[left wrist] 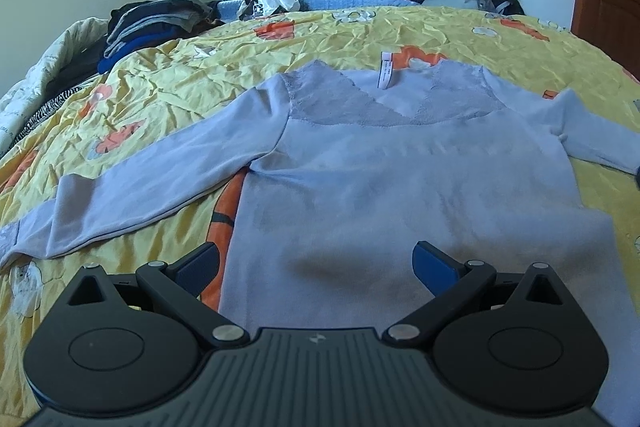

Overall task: Fold small clothes
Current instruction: 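Grasp the cuff of the sleeve nearest the right tool with the right tool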

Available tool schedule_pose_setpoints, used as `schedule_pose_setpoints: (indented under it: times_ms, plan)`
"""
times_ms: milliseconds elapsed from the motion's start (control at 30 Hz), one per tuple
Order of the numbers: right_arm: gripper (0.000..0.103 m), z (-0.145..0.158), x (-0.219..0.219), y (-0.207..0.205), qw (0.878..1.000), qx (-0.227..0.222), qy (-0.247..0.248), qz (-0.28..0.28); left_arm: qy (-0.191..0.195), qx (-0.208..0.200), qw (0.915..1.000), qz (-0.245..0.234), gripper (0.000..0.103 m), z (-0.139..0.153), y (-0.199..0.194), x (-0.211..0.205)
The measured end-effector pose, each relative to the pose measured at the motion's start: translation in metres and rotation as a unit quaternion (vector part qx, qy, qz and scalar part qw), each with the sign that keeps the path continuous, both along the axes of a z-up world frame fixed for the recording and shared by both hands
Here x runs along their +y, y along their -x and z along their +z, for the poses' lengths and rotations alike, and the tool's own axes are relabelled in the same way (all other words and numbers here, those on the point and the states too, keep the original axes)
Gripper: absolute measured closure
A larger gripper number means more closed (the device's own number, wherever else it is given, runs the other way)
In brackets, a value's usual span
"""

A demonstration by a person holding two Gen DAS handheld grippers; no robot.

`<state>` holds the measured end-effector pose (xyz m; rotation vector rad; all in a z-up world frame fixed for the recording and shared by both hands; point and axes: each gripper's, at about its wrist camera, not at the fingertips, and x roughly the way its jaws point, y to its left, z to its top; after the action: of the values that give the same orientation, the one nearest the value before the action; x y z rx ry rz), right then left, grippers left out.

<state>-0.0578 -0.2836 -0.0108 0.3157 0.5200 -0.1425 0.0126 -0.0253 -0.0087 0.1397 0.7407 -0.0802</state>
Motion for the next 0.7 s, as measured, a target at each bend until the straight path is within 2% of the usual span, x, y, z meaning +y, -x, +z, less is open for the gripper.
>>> schedule_pose_setpoints:
  times_ms: [100,200,333,467,533,700]
  plan:
    - [0.000,-0.003,-0.030,0.006,0.999,0.001,-0.009,-0.046,-0.003,-0.010,0.9999,-0.002,0.000,0.002,0.001,-0.002]
    - [0.002,-0.010,-0.068,0.015,0.994,-0.008,-0.046,-0.096,-0.007,-0.017,0.9998,-0.007,0.000,0.003,0.002,-0.006]
    - [0.006,-0.023,-0.117,0.031,0.978,-0.022,-0.110,-0.173,-0.002,-0.014,0.9998,-0.013,0.000,0.004,0.001,-0.009]
    - [0.012,-0.039,-0.149,0.042,0.966,-0.024,-0.137,-0.217,0.004,-0.004,0.9999,-0.013,0.000,0.000,-0.003,-0.011]
    - [0.020,-0.048,-0.160,0.044,0.961,-0.027,-0.148,-0.233,0.002,-0.002,0.9999,-0.013,0.000,-0.001,-0.004,-0.013]
    - [0.029,-0.060,-0.190,0.039,0.951,-0.060,-0.175,-0.249,0.001,0.003,0.9998,-0.018,0.000,-0.002,-0.006,-0.019]
